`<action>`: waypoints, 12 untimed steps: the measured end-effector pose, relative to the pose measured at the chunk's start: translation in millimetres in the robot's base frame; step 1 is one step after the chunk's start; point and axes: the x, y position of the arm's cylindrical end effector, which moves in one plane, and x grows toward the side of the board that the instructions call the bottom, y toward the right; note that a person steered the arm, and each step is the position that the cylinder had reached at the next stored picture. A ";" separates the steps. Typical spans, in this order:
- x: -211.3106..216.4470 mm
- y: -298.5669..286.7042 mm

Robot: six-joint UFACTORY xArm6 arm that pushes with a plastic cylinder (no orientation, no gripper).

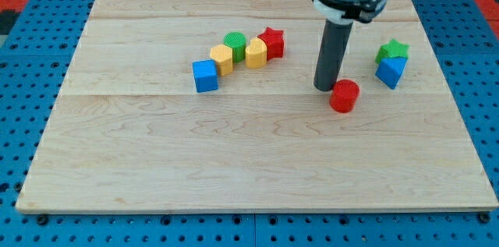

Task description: Move the red circle towards the bottom right

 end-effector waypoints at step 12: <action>-20.4 37.7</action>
